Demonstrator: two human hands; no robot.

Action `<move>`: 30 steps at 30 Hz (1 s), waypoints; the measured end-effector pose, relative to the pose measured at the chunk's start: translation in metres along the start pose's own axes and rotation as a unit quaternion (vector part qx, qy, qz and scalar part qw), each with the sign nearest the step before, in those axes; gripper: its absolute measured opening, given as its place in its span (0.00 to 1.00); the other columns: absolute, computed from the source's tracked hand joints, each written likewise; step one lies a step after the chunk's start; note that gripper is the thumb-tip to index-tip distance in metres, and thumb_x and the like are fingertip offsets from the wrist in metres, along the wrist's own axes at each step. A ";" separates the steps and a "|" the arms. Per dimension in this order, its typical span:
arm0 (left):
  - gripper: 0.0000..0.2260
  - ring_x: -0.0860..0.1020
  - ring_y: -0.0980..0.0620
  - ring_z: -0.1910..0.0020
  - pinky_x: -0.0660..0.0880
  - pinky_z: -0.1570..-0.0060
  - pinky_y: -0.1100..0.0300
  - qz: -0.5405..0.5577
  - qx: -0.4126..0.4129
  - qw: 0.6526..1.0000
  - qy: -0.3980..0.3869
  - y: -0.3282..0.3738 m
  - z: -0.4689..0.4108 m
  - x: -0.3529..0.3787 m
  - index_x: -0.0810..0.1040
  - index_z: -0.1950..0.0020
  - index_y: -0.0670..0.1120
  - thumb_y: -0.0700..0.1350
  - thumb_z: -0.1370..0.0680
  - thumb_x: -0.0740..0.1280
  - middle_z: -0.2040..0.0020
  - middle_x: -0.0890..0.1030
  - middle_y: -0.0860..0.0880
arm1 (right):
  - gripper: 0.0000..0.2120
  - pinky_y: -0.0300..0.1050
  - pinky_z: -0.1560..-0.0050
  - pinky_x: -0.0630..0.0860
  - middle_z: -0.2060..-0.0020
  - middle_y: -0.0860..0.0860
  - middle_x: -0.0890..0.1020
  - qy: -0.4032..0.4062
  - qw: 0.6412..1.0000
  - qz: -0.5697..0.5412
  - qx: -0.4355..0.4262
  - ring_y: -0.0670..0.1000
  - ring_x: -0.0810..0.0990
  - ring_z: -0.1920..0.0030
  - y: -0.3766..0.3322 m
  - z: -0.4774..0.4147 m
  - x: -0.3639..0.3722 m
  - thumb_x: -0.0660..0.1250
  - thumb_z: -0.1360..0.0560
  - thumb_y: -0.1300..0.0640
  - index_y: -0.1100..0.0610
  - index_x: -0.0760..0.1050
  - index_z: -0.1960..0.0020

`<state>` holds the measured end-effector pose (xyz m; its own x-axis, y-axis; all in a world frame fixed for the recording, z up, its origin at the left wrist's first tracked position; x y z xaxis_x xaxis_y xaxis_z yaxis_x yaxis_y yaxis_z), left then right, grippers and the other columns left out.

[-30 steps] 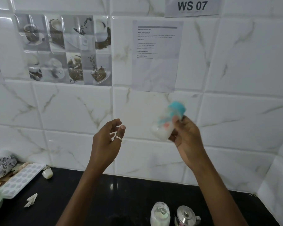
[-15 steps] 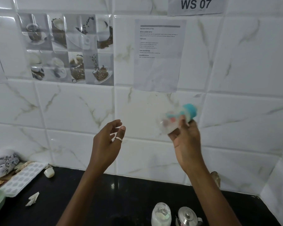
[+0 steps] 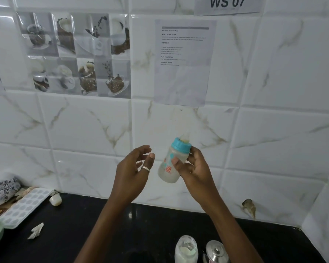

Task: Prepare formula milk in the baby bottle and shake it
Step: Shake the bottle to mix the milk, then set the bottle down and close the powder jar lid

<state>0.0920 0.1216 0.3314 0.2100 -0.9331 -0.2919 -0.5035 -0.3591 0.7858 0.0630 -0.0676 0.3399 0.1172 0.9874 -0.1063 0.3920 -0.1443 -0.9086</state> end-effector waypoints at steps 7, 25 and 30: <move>0.22 0.77 0.70 0.42 0.72 0.48 0.77 0.028 0.008 0.996 -0.087 -0.001 0.010 0.013 0.73 0.29 0.55 0.58 0.22 0.63 0.40 0.79 0.66 | 0.23 0.29 0.48 0.78 0.39 0.33 0.76 -0.016 0.999 0.038 -0.017 0.40 0.80 0.42 0.008 0.005 0.011 0.68 0.29 0.39 0.36 0.65 0.36; 0.30 0.76 0.68 0.39 0.73 0.43 0.74 -0.013 -0.023 0.990 -0.137 -0.084 0.081 0.017 0.68 0.31 0.62 0.42 0.26 0.76 0.41 0.77 0.70 | 0.26 0.29 0.40 0.75 0.37 0.33 0.76 -0.104 0.987 0.114 0.050 0.33 0.74 0.35 0.107 0.051 0.057 0.71 0.21 0.49 0.37 0.64 0.29; 0.30 0.77 0.67 0.39 0.74 0.42 0.71 -0.020 -0.067 0.987 -0.142 -0.129 0.120 0.028 0.71 0.29 0.54 0.38 0.27 0.76 0.41 0.78 0.65 | 0.29 0.39 0.34 0.75 0.32 0.41 0.76 -0.107 0.983 0.116 0.097 0.39 0.74 0.32 0.161 0.084 0.072 0.72 0.21 0.54 0.42 0.64 0.26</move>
<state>0.0618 0.1399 0.1566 -0.0257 -0.8926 -0.4502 -0.3804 -0.4077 0.8301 0.0579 -0.0141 0.1522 -0.0201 0.9234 -0.3833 0.1937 -0.3725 -0.9076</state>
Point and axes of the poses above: each hand's wrist, its own z-axis away from the middle knuckle, its own x-axis out of the palm, y = z × x, the point moved 3 cm from there along -z, towards the middle knuckle
